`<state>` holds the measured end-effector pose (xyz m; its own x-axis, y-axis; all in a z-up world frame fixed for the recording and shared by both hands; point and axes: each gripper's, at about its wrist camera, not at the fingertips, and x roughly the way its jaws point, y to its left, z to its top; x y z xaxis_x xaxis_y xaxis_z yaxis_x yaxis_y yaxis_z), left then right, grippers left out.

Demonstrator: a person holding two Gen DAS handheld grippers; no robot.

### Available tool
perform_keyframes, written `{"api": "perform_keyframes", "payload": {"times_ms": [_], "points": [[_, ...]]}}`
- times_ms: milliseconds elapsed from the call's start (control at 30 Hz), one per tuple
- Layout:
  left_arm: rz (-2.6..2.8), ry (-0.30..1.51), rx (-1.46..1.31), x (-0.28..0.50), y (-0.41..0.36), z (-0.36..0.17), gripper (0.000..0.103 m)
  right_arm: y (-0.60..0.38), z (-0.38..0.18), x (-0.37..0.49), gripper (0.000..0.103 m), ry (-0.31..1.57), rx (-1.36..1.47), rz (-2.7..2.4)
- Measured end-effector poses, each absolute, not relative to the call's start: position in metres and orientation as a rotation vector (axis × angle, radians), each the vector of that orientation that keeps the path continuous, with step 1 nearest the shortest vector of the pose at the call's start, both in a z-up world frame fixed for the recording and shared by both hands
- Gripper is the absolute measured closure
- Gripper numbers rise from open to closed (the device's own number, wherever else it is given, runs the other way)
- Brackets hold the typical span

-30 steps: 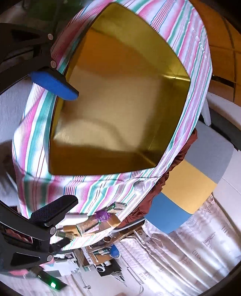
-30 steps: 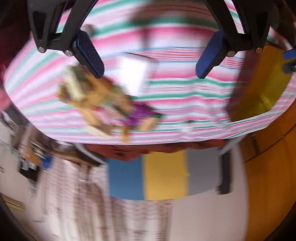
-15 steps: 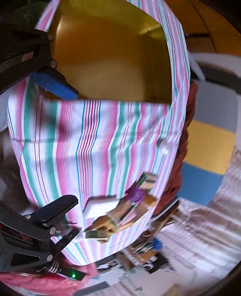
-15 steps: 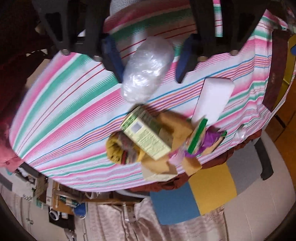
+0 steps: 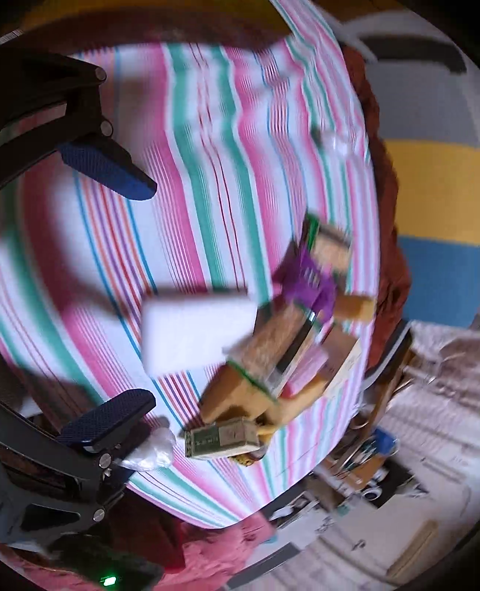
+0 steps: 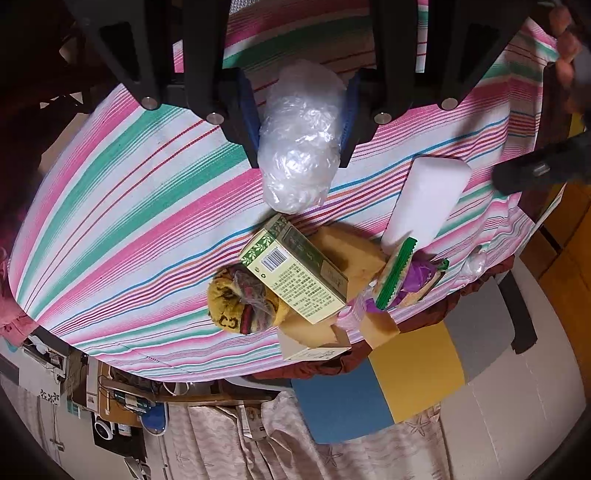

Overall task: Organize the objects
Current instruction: 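Grasp the plastic-wrapped white bundle with the right tool, then grasp the white eraser block with the left tool while the right tool holds the bundle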

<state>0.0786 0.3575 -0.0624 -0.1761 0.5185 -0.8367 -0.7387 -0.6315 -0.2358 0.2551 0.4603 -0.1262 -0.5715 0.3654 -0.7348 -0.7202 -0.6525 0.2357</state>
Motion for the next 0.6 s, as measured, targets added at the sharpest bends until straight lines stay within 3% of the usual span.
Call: {"api": "perform_keyframes", "payload": {"times_ms": [267,367,500,600], "points": [[1.834,0.333,-1.245,0.077,0.408,-0.085,0.0,0.463,-0.128,0.256,0.064,0.71,-0.87,2.24],[1.859,0.369,-1.216,0.076,0.408,-0.088,0.004,0.464,-0.129,0.257,0.064,0.726,-0.866,2.246],[1.898,0.517,-1.109,0.086,0.406,-0.092,0.019,0.465,-0.129,0.256,0.064,0.726,-0.868,2.247],[1.91,0.556,-1.043,0.092,0.397,-0.094,0.021,0.464,-0.129,0.256,0.064,0.721,-0.869,2.246]]}}
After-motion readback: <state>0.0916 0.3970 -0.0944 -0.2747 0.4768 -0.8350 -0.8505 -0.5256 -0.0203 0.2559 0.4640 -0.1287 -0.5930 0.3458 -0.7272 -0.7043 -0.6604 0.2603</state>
